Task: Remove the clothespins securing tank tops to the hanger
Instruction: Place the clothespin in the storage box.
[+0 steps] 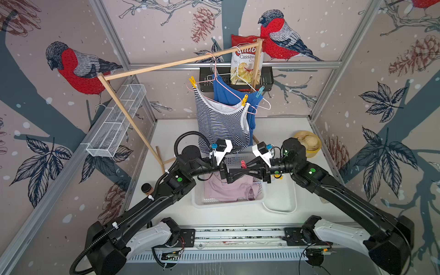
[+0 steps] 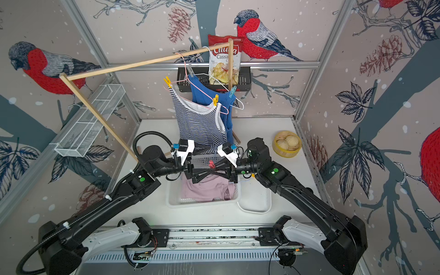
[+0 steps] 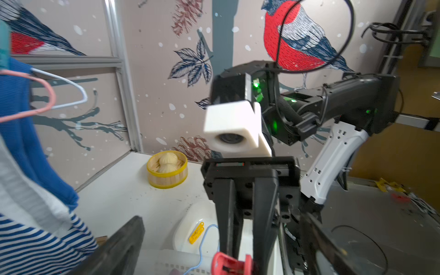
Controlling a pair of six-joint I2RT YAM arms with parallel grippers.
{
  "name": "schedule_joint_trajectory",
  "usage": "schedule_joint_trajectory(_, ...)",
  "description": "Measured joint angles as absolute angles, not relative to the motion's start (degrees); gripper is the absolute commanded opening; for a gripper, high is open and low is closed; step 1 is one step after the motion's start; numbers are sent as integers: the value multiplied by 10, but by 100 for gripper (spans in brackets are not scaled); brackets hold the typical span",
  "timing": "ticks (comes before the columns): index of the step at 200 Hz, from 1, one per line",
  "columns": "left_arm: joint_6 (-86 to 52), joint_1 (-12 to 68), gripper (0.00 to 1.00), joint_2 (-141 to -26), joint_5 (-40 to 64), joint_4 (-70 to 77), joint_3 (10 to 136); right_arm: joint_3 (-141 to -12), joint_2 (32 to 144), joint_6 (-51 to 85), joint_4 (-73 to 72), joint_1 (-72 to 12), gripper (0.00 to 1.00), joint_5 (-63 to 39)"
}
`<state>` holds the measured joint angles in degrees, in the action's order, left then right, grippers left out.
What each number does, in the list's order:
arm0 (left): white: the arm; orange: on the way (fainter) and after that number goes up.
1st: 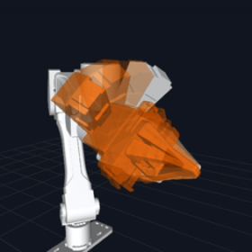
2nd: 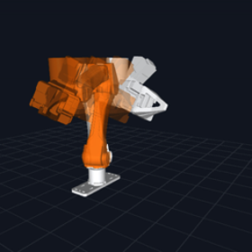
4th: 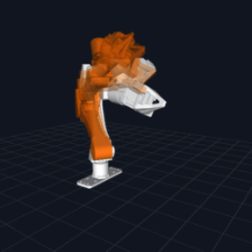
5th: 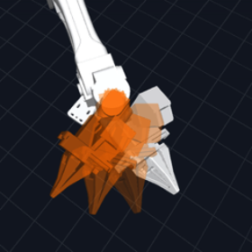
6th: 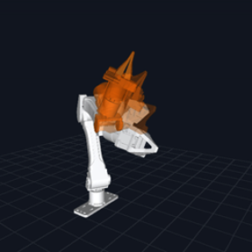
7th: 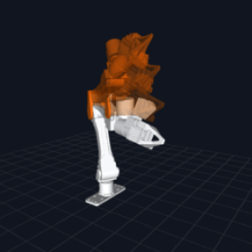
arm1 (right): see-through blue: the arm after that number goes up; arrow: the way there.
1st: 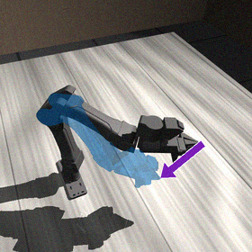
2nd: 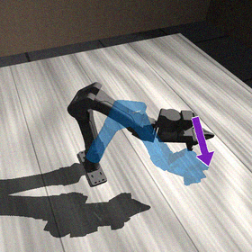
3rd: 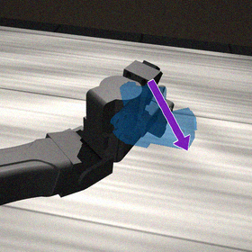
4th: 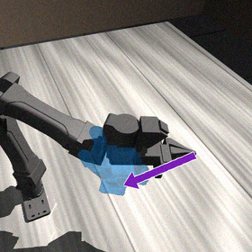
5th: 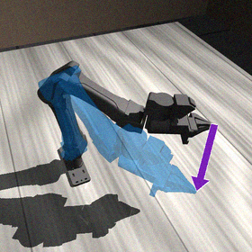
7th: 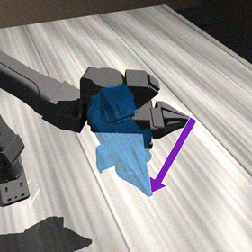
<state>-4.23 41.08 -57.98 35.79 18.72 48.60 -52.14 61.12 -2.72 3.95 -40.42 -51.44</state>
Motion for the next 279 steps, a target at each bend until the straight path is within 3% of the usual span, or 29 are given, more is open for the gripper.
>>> schedule_joint_trajectory(13,-43,411,99,-552,311,192,471,-512,600,-14,39,-403,21,-493)
schedule_joint_trajectory(69,-45,411,97,-421,109,226,354,-446,556,91,94,-368,18,-253)
schedule_joint_trajectory(134,-84,411,87,-622,45,64,473,-393,491,258,187,-346,19,-4)
schedule_joint_trajectory(212,-152,405,82,-874,60,-27,642,-308,466,331,210,-286,27,34)
schedule_joint_trajectory(279,-191,389,79,-938,44,-56,670,-284,542,321,172,-265,32,22)
